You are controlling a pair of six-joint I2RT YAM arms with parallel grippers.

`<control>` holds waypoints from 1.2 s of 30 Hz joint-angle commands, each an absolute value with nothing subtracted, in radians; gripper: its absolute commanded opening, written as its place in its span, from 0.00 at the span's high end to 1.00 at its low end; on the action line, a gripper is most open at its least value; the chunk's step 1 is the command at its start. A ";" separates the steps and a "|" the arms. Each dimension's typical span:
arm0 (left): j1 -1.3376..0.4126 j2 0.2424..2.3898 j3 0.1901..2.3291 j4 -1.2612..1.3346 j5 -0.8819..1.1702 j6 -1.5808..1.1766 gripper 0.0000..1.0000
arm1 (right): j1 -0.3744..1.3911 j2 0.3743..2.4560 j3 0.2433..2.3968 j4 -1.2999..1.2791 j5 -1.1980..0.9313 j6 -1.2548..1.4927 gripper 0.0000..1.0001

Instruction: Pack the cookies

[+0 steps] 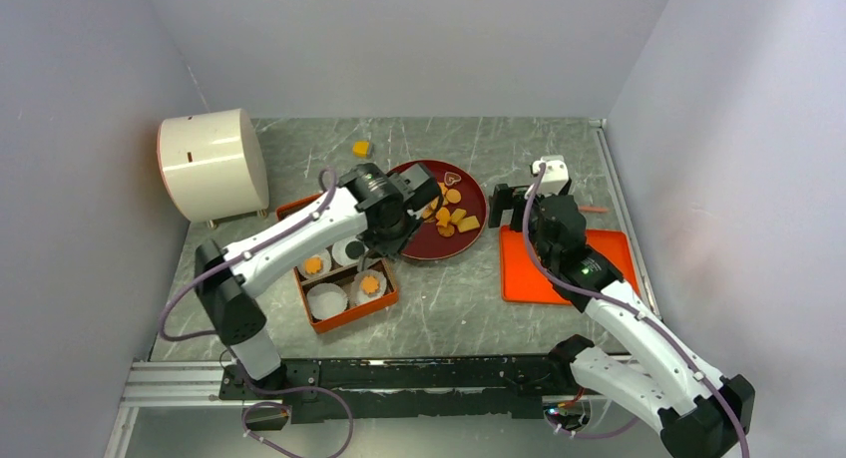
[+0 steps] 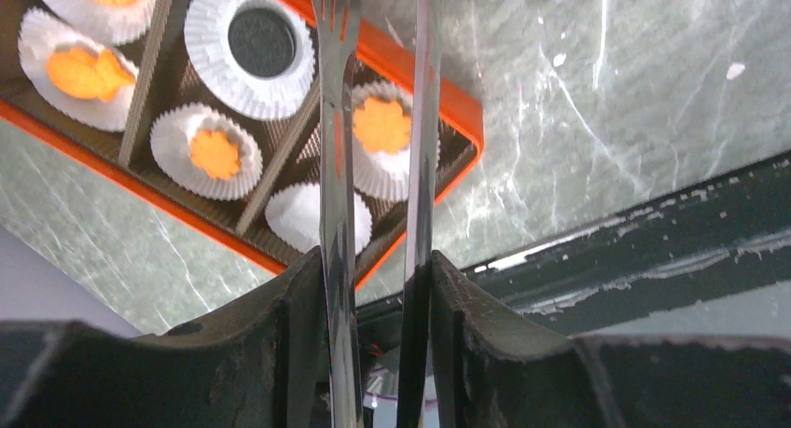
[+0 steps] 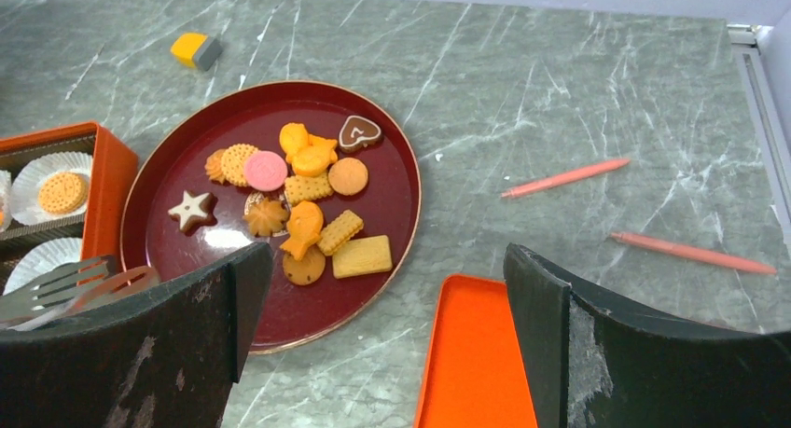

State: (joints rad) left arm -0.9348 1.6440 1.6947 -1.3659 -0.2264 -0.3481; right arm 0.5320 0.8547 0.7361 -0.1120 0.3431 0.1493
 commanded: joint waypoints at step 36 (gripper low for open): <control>-0.853 2.119 2.019 -1.181 -0.297 -0.193 0.51 | 0.529 0.752 0.730 -0.133 0.434 0.107 0.00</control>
State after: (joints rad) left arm -0.8558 2.1105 1.9656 -1.2064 -0.3134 -0.2230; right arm 0.5320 0.7532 0.7326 -0.1604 0.4152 0.1223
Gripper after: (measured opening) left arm 0.500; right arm 0.997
